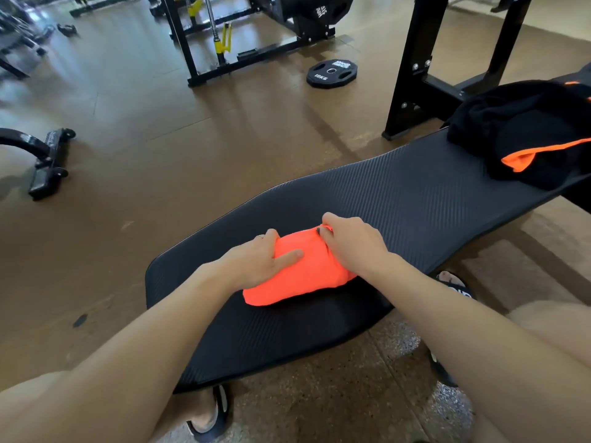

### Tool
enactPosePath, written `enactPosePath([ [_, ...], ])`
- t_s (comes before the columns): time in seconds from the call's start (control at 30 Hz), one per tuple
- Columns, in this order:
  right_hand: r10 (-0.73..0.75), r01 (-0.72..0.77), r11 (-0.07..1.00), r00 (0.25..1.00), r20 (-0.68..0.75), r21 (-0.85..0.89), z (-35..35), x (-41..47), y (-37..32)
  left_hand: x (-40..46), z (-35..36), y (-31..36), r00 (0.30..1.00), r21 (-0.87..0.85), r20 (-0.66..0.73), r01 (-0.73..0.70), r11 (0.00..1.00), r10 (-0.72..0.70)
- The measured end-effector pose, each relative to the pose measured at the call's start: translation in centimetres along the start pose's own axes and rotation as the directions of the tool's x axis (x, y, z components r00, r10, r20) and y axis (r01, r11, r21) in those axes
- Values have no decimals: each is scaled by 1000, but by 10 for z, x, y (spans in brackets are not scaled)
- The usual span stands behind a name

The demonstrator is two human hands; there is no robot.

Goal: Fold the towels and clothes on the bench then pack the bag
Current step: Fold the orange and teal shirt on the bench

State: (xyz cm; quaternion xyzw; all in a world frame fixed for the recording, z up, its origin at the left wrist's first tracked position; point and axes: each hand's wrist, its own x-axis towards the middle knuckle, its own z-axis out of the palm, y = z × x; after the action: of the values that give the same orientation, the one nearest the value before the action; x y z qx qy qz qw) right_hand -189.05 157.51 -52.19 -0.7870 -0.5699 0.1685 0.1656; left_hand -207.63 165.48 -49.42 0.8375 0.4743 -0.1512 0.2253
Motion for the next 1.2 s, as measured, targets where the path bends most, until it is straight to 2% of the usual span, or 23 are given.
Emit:
enactPosePath([
  [0.07,44,-45,999,999,20,23,-1,2,1,3,-3,0,999,-56,43,16,998,-13],
  [0.17,182,-172,969,983,-41,177,-1,-2,1,-1,-9,0,981,-219,194,68,973,-25],
  [0.27,280,-220,929,944,-173,298,-3,-16,2,-16,-6,5,915,-515,397,162,842,66],
  [0.33,356,-253,880,912,-206,403,-8,-30,6,-30,0,11,898,-641,422,196,742,127],
  [0.4,466,-317,778,870,-159,542,-19,-45,10,-47,5,18,915,-735,370,182,653,161],
  [0.47,541,-389,605,841,1,695,-38,-67,11,-63,7,27,945,-827,289,164,537,156],
  [0.53,467,-445,384,850,246,809,-58,-98,7,-77,6,44,965,-892,213,127,433,155],
  [0.57,382,-469,307,858,344,828,-65,-115,5,-85,4,57,969,-910,182,103,401,165],
  [0.6,293,-457,249,876,383,854,-71,-133,2,-95,3,75,969,-924,155,73,375,191],
  [0.67,230,-332,133,927,297,934,-82,-163,0,-118,4,114,963,-943,103,15,332,250],
  [0.7,283,-244,105,937,206,964,-89,-173,3,-130,5,136,956,-946,83,-13,323,282],
  [0.8,489,-79,212,871,-36,974,-122,-213,24,-166,10,192,924,-939,42,-94,331,381],
  [0.87,533,-63,264,841,-92,962,-140,-247,43,-184,18,220,903,-932,48,-114,345,427],
  [0.93,536,-37,273,836,-120,961,-147,-283,64,-195,29,241,877,-904,103,-114,412,469],
  [1.03,568,-44,335,807,-164,941,-150,-336,90,-208,51,267,829,-804,213,-152,575,517],
  [1.1,589,-69,428,777,-221,901,-147,-368,100,-213,67,280,790,-708,251,-244,663,559],
  [1.2,614,-173,618,716,-333,767,-136,-414,110,-215,85,293,740,-548,262,-414,726,620],
])
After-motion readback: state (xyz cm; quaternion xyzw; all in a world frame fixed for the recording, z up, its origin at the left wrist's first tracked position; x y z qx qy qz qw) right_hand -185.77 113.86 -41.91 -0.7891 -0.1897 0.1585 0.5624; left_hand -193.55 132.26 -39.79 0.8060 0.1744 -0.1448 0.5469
